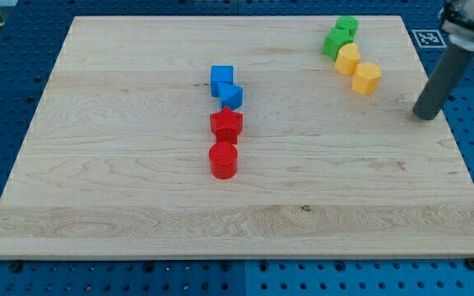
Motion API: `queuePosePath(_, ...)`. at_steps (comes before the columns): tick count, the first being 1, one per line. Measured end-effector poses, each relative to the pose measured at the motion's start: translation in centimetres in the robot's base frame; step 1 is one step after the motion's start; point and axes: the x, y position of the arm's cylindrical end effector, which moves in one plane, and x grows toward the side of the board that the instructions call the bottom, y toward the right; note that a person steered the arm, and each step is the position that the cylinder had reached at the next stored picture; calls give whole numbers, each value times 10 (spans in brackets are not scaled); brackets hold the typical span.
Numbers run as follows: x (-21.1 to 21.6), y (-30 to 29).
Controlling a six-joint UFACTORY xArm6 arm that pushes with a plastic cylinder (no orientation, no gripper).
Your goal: Push the hexagon below into the heart
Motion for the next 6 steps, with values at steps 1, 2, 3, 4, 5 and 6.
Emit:
queuePosePath(1, -29, 0)
queuePosePath(2, -34, 0)
queuePosePath(3, -40, -13)
queuePosePath(4, -41, -33)
queuePosePath(5, -41, -44)
queuePosePath(6, -41, -61)
